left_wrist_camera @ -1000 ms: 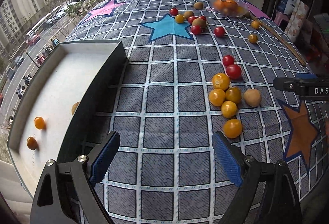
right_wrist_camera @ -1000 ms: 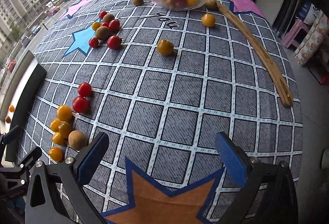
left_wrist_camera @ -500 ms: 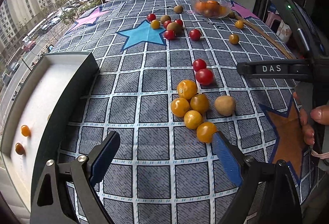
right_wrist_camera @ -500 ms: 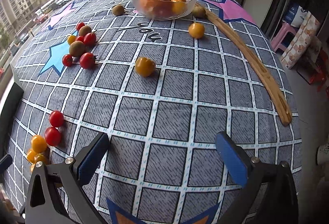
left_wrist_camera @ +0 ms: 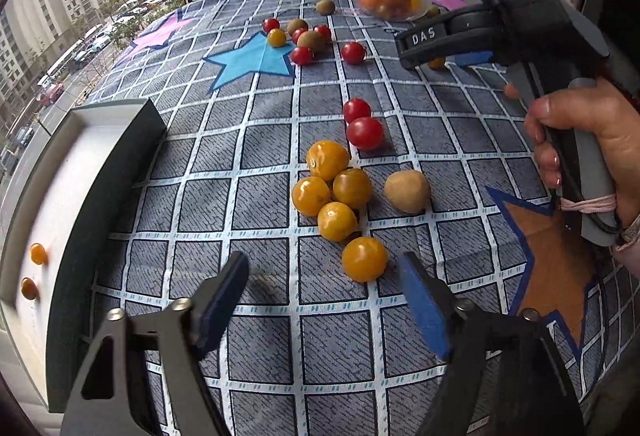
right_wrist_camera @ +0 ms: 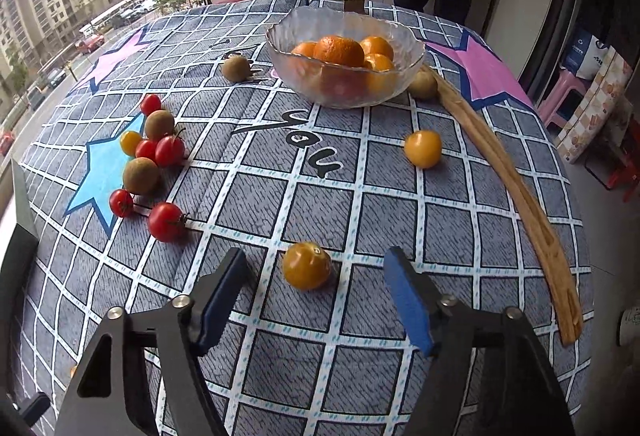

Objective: Organize fruits
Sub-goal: 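Move both open tools back over the remaining yellow tomatoes, then grasp a yellow tomato with the left tool while the right tool grasps another, then carry both yellow tomatoes into the white tray and open both tools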

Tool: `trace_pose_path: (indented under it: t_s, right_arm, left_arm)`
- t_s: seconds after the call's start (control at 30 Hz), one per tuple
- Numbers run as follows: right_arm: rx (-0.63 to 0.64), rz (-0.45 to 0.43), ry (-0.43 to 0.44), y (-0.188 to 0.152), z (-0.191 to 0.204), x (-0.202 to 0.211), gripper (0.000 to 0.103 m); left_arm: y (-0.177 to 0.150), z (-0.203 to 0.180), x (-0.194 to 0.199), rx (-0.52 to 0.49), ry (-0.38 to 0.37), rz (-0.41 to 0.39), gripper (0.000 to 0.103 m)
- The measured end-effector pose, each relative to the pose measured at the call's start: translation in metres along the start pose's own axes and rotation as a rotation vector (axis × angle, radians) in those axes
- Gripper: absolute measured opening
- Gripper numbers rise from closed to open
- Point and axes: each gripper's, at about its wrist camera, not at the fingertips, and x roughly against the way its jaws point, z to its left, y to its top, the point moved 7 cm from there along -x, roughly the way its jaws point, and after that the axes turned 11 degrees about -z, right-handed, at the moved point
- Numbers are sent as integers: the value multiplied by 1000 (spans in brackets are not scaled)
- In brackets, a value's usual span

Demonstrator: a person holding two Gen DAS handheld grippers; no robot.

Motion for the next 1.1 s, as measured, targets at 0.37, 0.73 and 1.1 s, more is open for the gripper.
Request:
trace_pose_path:
  t_s: [0.37, 0.73, 1.1]
  right_arm:
    - [-47, 26, 180, -16, 12, 21, 24]
    - [-127, 68, 312, -61, 15, 71, 24]
    - [-106, 89, 390, -60, 53, 102, 24]
  left_arm:
    - [2, -7, 3, 18, -93, -8, 23]
    - [-9, 25, 28, 57, -93, -31, 23]
    - [-12, 73, 57, 138, -47, -87, 23]
